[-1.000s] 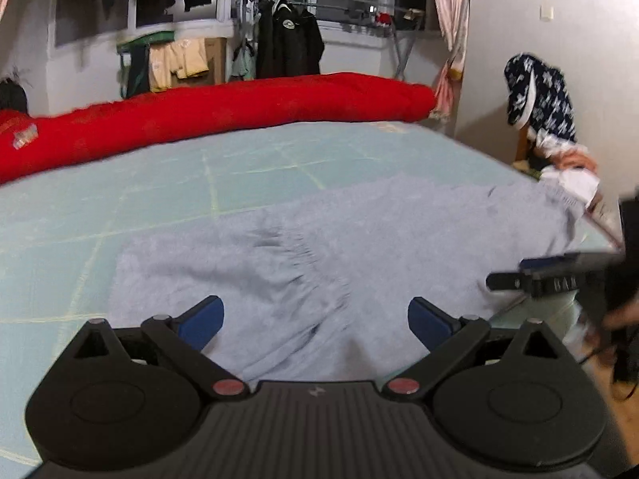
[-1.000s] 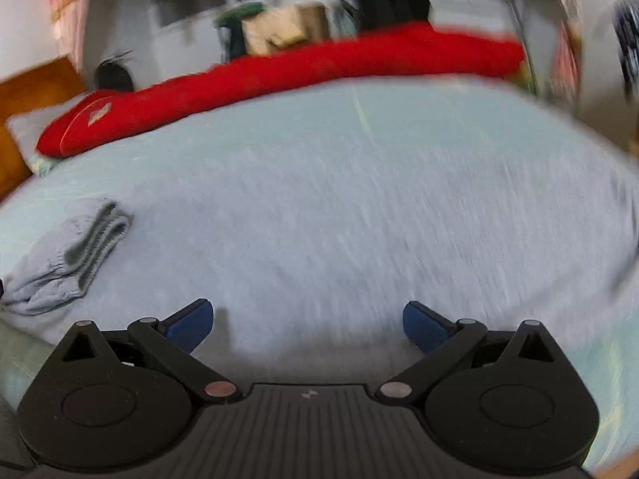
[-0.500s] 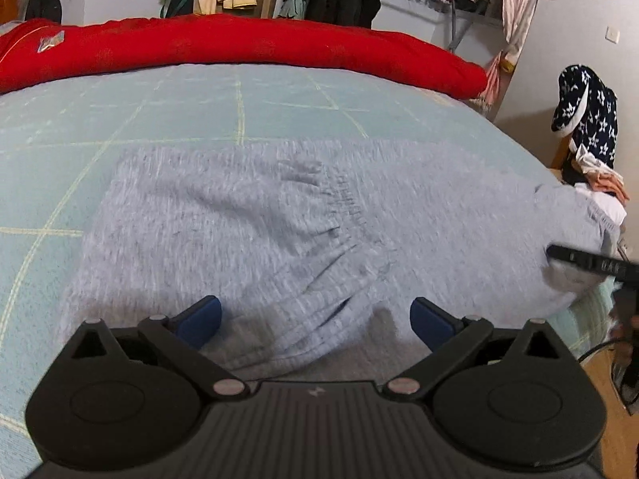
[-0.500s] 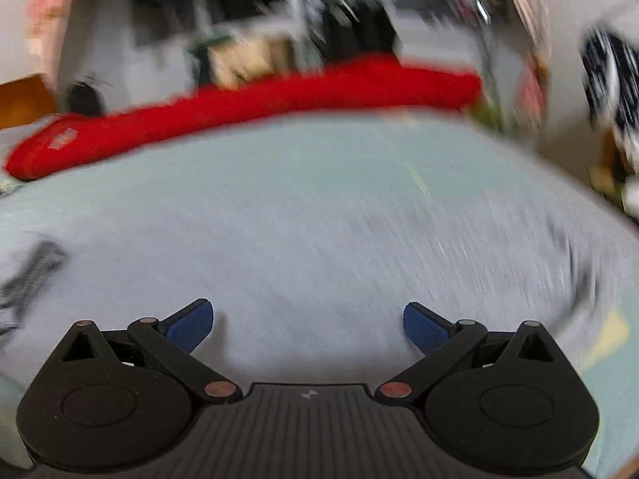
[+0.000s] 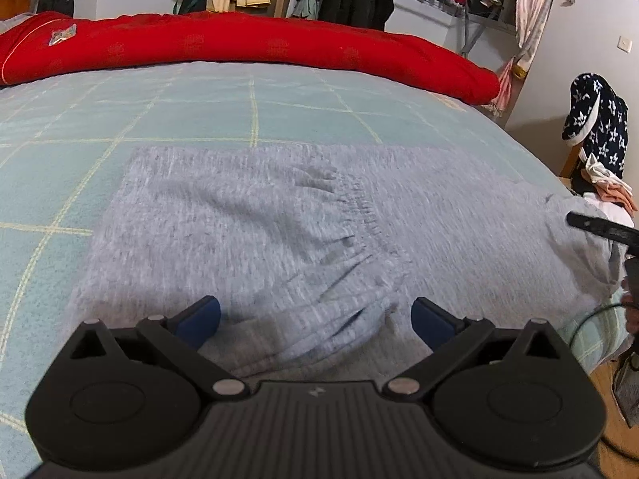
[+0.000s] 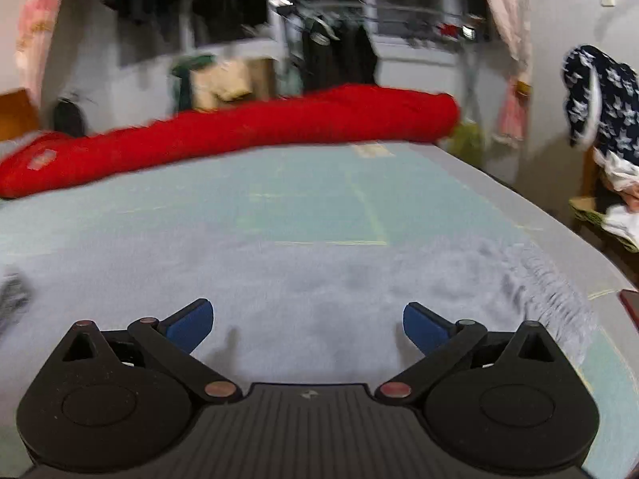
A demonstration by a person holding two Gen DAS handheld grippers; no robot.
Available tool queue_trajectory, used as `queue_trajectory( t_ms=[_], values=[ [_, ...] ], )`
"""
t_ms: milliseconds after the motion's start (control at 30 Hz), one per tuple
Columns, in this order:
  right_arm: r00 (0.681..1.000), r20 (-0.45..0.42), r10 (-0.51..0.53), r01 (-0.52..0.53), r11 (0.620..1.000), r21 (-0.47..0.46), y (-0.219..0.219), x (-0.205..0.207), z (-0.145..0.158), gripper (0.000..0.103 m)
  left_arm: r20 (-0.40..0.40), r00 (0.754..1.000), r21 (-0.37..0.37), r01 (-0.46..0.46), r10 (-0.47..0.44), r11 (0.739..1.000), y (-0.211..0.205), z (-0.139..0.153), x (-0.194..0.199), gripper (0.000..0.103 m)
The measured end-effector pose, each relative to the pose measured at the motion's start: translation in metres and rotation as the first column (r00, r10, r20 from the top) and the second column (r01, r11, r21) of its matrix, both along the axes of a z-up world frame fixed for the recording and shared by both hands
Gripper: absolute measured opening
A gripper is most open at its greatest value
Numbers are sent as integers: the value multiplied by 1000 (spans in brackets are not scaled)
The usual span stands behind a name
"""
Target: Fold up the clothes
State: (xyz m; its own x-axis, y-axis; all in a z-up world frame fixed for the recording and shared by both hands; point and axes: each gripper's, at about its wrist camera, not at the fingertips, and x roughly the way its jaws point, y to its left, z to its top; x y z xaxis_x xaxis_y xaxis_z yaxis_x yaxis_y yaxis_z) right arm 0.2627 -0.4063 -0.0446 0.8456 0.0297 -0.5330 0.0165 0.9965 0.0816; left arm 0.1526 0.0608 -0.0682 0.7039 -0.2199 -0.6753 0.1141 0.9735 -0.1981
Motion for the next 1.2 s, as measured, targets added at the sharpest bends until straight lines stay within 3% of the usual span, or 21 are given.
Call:
queue_trajectory(
  t_ms=[133, 233, 333, 467, 633, 733, 867, 933, 1067, 1200],
  values=[
    [996, -66, -65, 71, 994, 88, -25, -9, -21, 103, -2, 1000, 0, 0, 0, 1000, 4, -1, 0, 101],
    [995, -57, -85, 88, 995, 51, -34, -38, -28, 103, -6, 1000, -4, 5, -5, 1000, 1, 1, 2, 101],
    [995, -33, -99, 101, 992, 79, -30, -55, -17, 103, 6, 1000, -15, 7, -7, 1000, -3, 4, 1, 101],
    [998, 65, 11, -16, 997, 80, -5, -58, -1, 103, 11, 1000, -30, -5, 5, 1000, -6, 8, -3, 101],
    [998, -49, 47, -49, 998, -43, 29, -48, -25, 103, 27, 1000, -11, 0, 0, 1000, -3, 15, -15, 101],
    [997, -59, 55, -60, 994, -88, 34, -57, -32, 103, 22, 1000, 22, -17, 17, 1000, -1, 15, -19, 101],
    [999, -46, 28, -29, 999, -28, 33, -63, -14, 103, 14, 998, 53, -59, 58, 997, -1, 14, -21, 101],
    [997, -10, 72, -71, 997, 21, 41, -63, -6, 103, 23, 998, 71, -54, 52, 996, -1, 14, -24, 101],
    [986, -20, 163, -164, 985, -57, 76, -60, -9, 103, 42, 998, 119, -48, 44, 992, -1, 15, -33, 101],
    [978, -97, 187, -196, 977, -85, 89, -50, -32, 103, 46, 997, 132, -70, 65, 989, 5, 14, -38, 101]
  ],
)
